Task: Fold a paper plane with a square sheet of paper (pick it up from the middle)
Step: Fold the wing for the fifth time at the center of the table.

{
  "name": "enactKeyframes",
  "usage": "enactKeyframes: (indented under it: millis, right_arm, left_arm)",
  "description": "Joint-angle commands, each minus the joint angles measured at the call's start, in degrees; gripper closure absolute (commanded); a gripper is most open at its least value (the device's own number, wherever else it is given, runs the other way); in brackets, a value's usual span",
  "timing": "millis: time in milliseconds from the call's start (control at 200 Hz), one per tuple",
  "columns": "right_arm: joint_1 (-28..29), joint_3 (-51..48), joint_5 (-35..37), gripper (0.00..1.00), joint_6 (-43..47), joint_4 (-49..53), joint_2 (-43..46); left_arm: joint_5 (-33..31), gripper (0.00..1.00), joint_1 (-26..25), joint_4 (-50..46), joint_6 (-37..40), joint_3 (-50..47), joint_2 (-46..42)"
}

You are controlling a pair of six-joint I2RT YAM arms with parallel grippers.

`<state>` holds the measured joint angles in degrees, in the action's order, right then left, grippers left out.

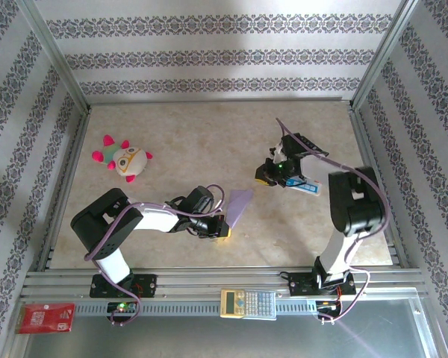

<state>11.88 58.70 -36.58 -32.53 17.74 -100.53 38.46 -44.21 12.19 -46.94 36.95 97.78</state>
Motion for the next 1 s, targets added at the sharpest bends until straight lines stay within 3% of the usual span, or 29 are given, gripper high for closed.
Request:
enactKeyframes:
  millis: [0,220,330,455,585,739,999]
  right_arm:
    - [3.61,-4.78,3.47,0.86,1.19,1.05,6.82]
    - [10.04,-13.39,9.76,0.83,-2.37,-0.16,14.61]
    - [13.82,-15.58,13.28,0.79,-4.67,-0.58,17.94]
    - [17.61,-16.52,17.38,0.71,-8.37,-2.59,19.68]
    - [24.01,-14.49,26.45,0.62,-11.76,-0.66,17.58]
    - [29.32,-12.16,33.52,0.54,-14.27,0.01,13.91]
    - [39.06,-0.96,48.37,0.25,-15.28,11.87,4.82]
  left_arm:
    - [-2.66,0.95,-0.88,-8.15,-1.16,0.44,0.14]
    - [-2.63,0.69,-0.21,-9.09,-2.08,5.26,-5.25]
    - [-3.00,0.62,1.61,-7.71,-3.32,3.82,-9.70]
    - [-4.62,0.60,6.49,-5.99,-5.20,-0.95,-15.23]
    - [-7.41,0.57,11.36,-8.84,-4.54,-3.28,-18.93]
    - [-8.69,0.56,12.45,-13.83,-1.89,-0.97,-17.92]
    - [-10.72,0.56,15.28,-14.50,-1.41,-4.30,-20.18]
